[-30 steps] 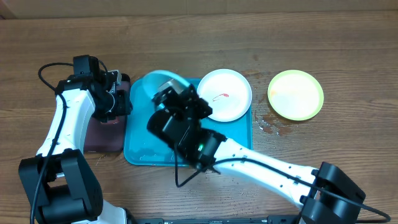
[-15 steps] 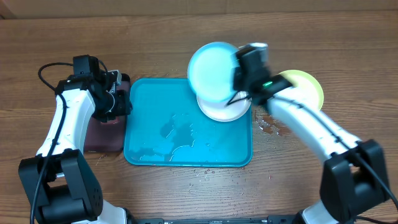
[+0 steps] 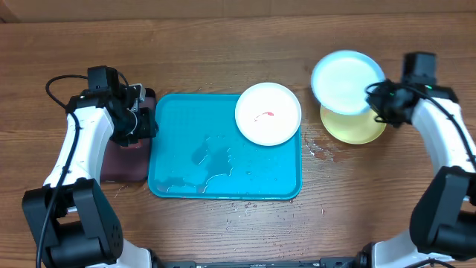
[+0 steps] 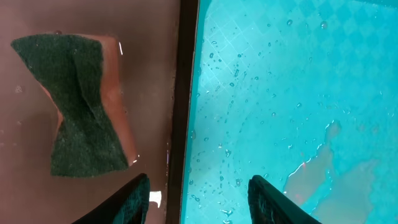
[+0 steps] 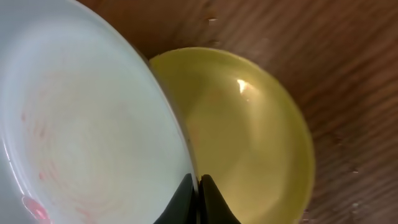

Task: Clean dirty plates on tray and stack at the side
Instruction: 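Place the light-blue plate onto the yellow plate with the right gripper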

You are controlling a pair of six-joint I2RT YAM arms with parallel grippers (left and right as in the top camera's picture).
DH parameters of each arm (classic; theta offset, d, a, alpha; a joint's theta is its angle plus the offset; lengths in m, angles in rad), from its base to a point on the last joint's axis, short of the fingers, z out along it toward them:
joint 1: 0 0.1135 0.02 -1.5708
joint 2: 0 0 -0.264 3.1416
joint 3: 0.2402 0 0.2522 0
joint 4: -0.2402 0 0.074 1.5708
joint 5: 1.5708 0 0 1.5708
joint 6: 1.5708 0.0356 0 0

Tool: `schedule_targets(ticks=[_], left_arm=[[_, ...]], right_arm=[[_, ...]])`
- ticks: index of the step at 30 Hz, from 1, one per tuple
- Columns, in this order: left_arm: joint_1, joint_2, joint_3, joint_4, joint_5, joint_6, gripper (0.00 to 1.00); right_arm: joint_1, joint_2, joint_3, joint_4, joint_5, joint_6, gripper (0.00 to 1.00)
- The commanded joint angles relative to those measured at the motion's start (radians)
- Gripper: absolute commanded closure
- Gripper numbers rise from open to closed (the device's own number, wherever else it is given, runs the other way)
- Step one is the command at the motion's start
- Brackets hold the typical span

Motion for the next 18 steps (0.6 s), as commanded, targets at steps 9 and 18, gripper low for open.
schedule_targets(ticks=[9,18], left_arm=[[0.002,-0.002,0.012,0.001,0.016,-0.013,0.48],[0.002,-0.002,0.012,0.002,0.015,-0.013,0.48]], right_arm=[[-0.079,-0.034,-0.040,-0.027,-0.061,0.005,0.63],[0.039,-0.034,-0.040,-0.053,-0.146,-0.081,0.48]])
